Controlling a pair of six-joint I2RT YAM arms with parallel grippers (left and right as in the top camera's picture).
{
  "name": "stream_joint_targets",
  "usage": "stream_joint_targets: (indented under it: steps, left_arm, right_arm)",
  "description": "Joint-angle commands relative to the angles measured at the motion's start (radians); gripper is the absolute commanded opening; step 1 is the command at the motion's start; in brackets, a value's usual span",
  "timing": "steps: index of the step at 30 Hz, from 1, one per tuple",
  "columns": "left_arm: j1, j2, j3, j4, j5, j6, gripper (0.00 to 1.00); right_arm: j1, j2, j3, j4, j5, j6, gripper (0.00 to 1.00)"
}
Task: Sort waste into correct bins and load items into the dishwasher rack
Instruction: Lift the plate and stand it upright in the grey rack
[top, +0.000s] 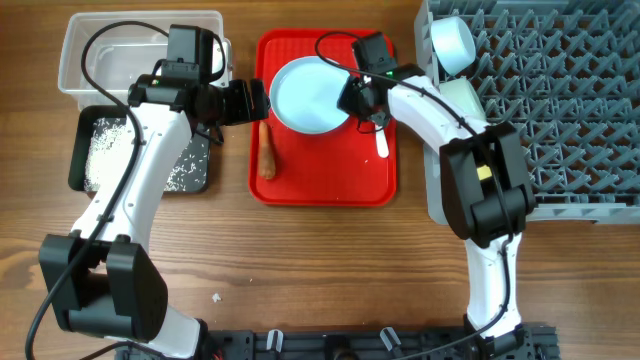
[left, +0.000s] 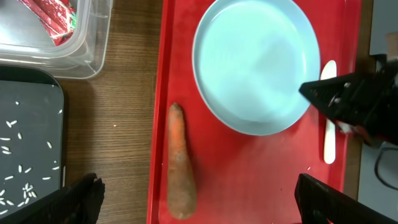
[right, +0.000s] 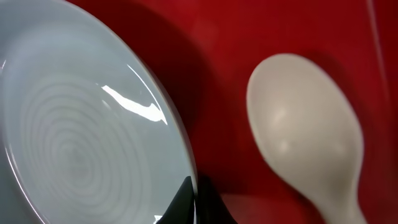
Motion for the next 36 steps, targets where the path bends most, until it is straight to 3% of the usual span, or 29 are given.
stream_joint_targets:
  steps: [1, 6, 12, 15, 18, 21, 26, 32, 36]
  left_arm:
    - [0.005, 0.002, -0.001, 0.003, -0.003, 0.002, 1.0]
    - [0.005, 0.002, -0.001, 0.003, -0.003, 0.002, 1.0]
    - [0.005, 0.002, -0.001, 0.003, -0.003, 0.002, 1.0]
    - [0.005, 0.002, -0.001, 0.003, -0.003, 0.002, 1.0]
    - [0.005, 0.002, -0.001, 0.003, -0.003, 0.002, 1.0]
    - [0.005, 0.002, -0.001, 0.003, -0.003, 0.002, 1.0]
    - [0.005, 0.002, -0.001, 0.003, -0.003, 0.002, 1.0]
    - [0.005, 0.002, -0.001, 0.003, -0.003, 0.002, 1.0]
    - [0.005, 0.002, -0.001, 0.003, -0.003, 0.002, 1.0]
  right_arm:
    - [-0.039, -0.163, 0.056, 0.008, 0.035, -0.157, 0.04]
    - [-0.045, -0.38, 0.091, 0.006, 0.209, -0.265, 0.04]
    - [-0.045, -0.619, 0.091, 0.017, 0.704, -0.401, 0.04]
    - [-0.047, -0.675, 0.09, 0.06, 1.04, -0.671, 0.04]
    - [-0.068, -0.671, 0.089, 0.163, 1.255, -0.96, 0.04]
    - [-0.116, -0.651, 0.088, 0.225, 1.254, -1.199, 0.04]
    - [-0.222, -0.571, 0.087, 0.246, 1.21, -1.456, 0.04]
    - [-0.29, -0.413, 0.087, 0.249, 1.159, -1.677, 0.04]
    - [-0.3, -0.33, 0.087, 0.276, 1.135, -1.698, 0.04]
